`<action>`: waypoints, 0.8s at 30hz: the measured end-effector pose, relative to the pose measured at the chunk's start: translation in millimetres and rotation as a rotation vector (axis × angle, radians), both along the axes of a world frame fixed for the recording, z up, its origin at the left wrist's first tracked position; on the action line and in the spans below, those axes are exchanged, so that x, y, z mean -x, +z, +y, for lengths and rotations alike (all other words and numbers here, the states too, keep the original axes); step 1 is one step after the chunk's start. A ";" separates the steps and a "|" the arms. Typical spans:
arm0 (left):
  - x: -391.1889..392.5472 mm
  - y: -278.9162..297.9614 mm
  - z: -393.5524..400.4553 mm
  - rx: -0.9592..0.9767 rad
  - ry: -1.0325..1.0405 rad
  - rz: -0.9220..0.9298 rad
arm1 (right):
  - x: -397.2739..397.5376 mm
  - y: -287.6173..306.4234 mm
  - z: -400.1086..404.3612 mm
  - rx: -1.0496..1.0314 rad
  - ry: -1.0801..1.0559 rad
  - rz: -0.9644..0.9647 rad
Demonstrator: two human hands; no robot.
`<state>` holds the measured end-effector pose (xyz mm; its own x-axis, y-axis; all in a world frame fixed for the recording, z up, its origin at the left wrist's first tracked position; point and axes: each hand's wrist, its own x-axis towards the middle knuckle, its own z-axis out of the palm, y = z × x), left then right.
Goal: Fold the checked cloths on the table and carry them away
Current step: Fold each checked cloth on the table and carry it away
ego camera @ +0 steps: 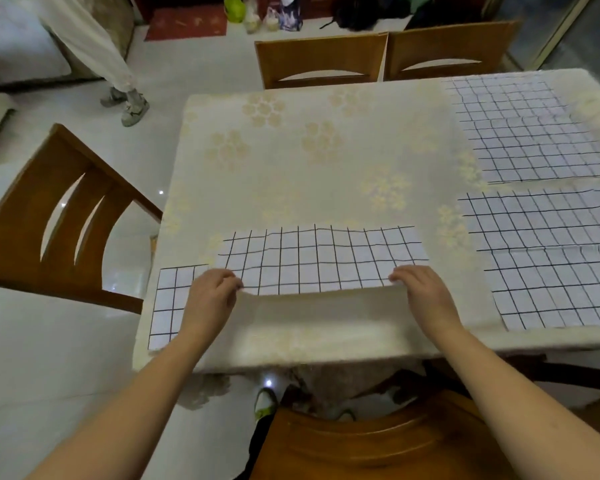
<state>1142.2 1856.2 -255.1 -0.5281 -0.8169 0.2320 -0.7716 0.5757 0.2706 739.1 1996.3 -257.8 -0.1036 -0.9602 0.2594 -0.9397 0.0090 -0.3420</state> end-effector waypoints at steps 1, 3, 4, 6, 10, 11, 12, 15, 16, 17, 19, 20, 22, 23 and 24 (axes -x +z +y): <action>1.0 -6.0 6.5 -0.045 0.028 -0.028 | -3.4 -8.0 4.9 -0.081 -0.007 -0.015; 2.7 -13.7 18.8 -0.136 0.115 -0.065 | -12.5 -19.3 14.6 -0.230 -0.017 -0.035; 3.6 -15.3 24.2 -0.173 0.158 -0.071 | -17.6 -22.5 18.7 -0.274 -0.024 -0.020; 4.8 -17.4 32.6 -0.255 0.209 -0.050 | -29.6 -24.1 23.7 -0.330 -0.050 0.031; 6.6 -19.2 38.9 -0.416 0.240 0.052 | -57.9 -23.2 21.5 -0.414 -0.051 0.029; 6.5 -19.0 39.0 -0.426 0.242 0.063 | -65.5 -23.8 19.3 -0.423 -0.025 0.016; 6.4 -18.4 38.9 -0.432 0.241 0.074 | -73.4 -23.7 16.9 -0.425 0.003 0.005; 6.9 -12.0 39.4 -0.432 0.241 0.088 | -97.5 -24.2 10.5 -0.384 0.087 0.017; 6.7 -10.2 38.8 -0.420 0.236 0.092 | -105.4 -24.6 8.4 -0.366 0.111 0.033; 6.4 -8.1 38.0 -0.410 0.229 0.097 | -112.6 -25.5 6.5 -0.354 0.133 0.049; 6.1 -3.3 36.1 -0.377 0.212 0.121 | -126.2 -26.1 2.8 -0.362 0.170 0.078; 6.1 -0.9 34.9 -0.355 0.201 0.136 | -132.5 -26.8 1.2 -0.372 0.180 0.093; 6.4 4.6 32.7 -0.320 0.207 0.176 | -142.3 -26.4 -3.2 -0.396 0.175 0.117; 6.2 7.9 31.7 -0.312 0.224 0.200 | -145.7 -26.3 -5.7 -0.401 0.159 0.119; 6.0 10.7 30.6 -0.305 0.238 0.222 | -148.3 -26.1 -8.9 -0.401 0.132 0.117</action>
<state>1136.2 1886.8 -244.3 -0.2818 -0.9583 0.0480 -0.7769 0.2573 0.5747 887.4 1987.4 -283.9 0.0351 -0.9904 -0.1338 -0.9738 -0.0038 -0.2274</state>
